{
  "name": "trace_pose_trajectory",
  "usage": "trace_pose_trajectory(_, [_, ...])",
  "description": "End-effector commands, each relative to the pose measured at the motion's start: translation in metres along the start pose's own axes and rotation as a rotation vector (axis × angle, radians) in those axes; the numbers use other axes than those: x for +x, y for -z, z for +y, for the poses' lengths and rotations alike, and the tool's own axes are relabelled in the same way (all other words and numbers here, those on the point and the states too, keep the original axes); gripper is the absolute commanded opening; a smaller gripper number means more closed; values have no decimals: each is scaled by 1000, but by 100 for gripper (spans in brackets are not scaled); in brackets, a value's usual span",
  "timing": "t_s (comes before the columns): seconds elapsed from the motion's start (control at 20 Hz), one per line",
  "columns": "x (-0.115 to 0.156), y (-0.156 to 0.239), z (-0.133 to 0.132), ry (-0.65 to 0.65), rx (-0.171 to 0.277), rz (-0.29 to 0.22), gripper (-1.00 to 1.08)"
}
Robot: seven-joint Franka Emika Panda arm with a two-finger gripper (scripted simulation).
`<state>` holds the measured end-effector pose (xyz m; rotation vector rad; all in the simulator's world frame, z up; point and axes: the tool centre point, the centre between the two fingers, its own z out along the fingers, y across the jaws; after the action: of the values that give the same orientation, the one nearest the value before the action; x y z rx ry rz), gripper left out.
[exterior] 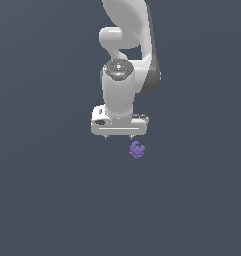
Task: Pick up the object and move it to a goal position.
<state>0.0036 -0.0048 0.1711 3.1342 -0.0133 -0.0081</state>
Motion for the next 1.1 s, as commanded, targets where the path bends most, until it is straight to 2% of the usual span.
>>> trace_pose_trajectory(0.0, [0,0,0,0,0,0,100])
trace_pose_trajectory(0.55, [-3,-8,11,47,-23,-19,100])
trace_pose_trajectory(1.05, [-3,-13,4,98,-22,-18,100])
